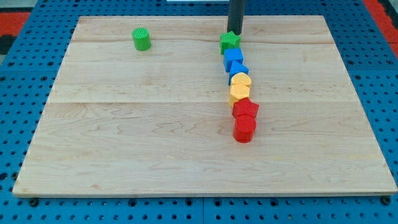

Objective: Move the green circle above the line of blocks

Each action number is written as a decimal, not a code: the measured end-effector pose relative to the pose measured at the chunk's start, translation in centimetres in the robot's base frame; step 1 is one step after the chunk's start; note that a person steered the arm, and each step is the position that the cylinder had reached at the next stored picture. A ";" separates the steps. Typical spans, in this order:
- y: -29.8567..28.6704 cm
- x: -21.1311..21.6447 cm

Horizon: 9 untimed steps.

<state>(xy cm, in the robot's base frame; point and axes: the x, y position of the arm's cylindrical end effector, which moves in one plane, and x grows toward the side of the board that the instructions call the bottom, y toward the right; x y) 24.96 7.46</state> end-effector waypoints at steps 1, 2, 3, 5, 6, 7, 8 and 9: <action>0.0 1.2; 0.3 0.2; -0.5 -5.6; -6.3 -5.6; -11.5 -5.7; -20.0 -5.8; -25.8 -3.5; -24.3 2.5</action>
<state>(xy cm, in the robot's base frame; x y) 27.45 -16.81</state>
